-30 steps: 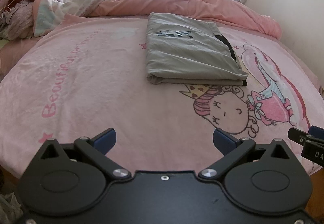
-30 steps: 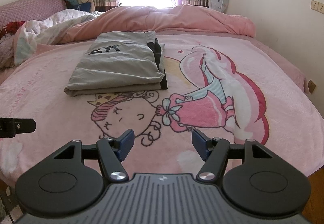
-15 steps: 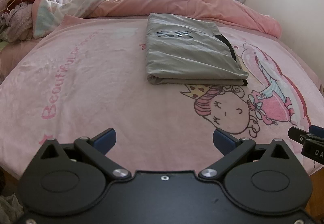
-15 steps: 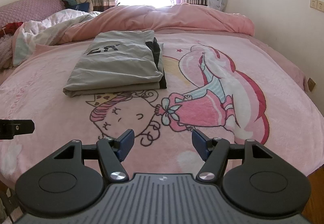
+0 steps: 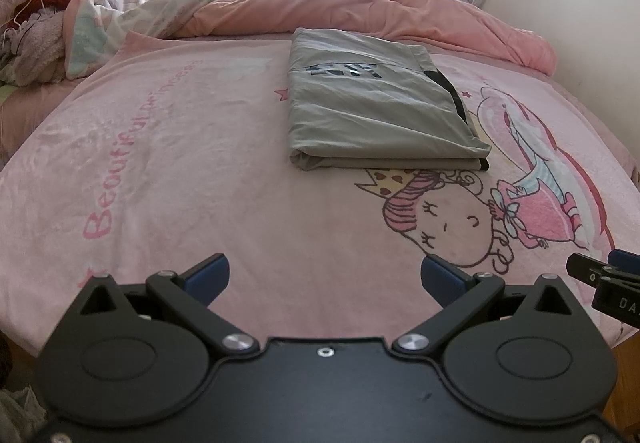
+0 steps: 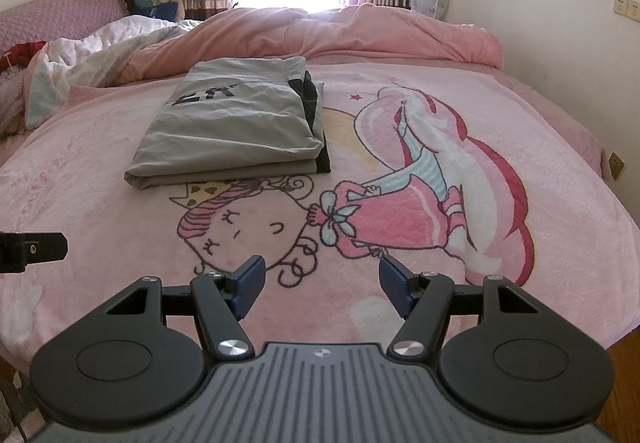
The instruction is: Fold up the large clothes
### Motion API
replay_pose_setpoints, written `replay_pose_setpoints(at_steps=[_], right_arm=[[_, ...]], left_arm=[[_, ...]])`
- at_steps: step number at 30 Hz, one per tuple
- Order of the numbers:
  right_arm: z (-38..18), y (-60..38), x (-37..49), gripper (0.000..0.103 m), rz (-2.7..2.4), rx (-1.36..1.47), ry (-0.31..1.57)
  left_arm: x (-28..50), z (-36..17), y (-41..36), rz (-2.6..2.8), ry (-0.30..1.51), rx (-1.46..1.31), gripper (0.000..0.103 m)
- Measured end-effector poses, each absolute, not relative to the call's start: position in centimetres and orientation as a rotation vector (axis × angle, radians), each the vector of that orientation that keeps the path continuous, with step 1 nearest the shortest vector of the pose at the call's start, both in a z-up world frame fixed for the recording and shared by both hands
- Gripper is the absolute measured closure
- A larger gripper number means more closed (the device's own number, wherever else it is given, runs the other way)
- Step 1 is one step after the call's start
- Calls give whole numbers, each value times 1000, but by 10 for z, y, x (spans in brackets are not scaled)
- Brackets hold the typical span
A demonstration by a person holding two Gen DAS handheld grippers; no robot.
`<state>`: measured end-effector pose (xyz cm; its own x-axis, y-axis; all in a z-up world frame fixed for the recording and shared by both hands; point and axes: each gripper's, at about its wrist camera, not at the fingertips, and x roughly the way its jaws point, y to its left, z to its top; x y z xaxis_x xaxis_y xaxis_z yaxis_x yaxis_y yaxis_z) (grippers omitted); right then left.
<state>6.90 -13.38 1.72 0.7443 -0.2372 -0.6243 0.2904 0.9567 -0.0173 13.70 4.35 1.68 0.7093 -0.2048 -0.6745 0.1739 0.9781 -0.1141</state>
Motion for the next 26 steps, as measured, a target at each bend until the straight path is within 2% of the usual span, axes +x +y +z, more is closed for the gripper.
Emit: replay_pose_setpoints(at_steps=[26], right_arm=[[18, -134, 70, 26, -290, 85, 672]], left_arm=[[138, 18, 40, -203, 737, -30, 0]])
